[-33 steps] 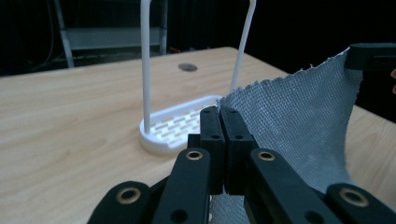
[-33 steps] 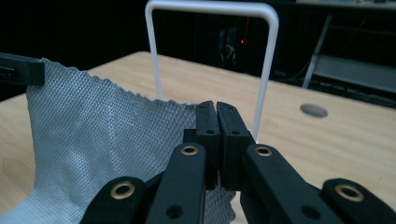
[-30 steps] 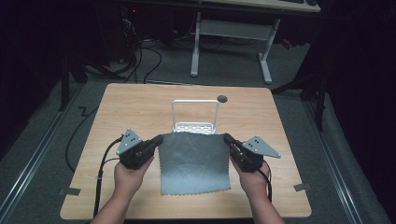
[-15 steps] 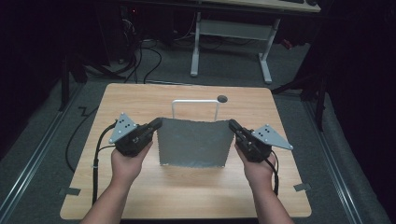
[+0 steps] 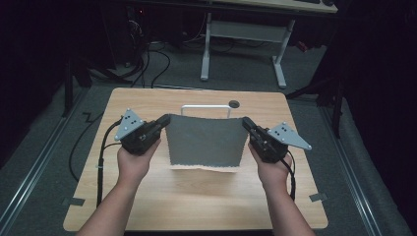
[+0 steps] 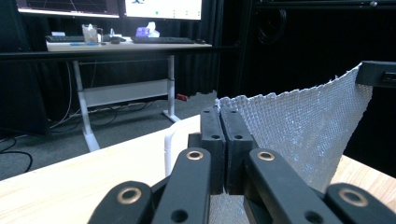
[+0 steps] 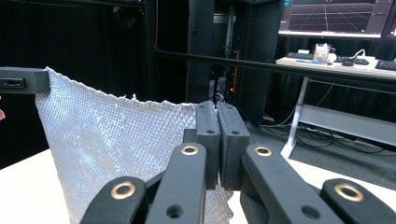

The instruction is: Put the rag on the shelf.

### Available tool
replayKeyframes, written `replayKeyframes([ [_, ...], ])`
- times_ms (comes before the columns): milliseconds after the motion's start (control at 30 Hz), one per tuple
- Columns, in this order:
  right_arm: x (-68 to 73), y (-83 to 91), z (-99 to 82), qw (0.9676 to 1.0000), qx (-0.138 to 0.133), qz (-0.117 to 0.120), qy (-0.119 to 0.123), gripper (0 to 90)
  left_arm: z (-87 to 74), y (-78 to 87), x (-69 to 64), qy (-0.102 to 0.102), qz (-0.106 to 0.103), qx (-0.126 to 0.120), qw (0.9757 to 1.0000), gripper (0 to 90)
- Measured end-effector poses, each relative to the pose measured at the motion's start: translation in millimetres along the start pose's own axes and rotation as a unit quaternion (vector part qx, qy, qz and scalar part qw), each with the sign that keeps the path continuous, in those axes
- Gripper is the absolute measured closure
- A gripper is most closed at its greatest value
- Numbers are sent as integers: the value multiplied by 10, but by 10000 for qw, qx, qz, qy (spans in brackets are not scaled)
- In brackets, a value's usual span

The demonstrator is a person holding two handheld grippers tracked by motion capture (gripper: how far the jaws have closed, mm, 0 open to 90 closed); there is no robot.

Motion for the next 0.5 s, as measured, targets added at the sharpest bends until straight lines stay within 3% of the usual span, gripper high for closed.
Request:
replayKeyframes([
  [200,-51,-76,51,10000,7,-12,-93,891,41,-89,80,-64,46,16,10000,894],
  [500,-142,-251,159,9998,15,-44,-192,893,85,-300,260,48,135,9,9999,895],
])
Point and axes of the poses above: each handheld gripper's, and its own axes: y roughly backward along the jaws, z roughly out of its top, x roughly to its left, the point moved 10 cm from there along -y, roughly forward along the jaws, and after that the axes turned 11 degrees about -y, right-handed, at the moved point
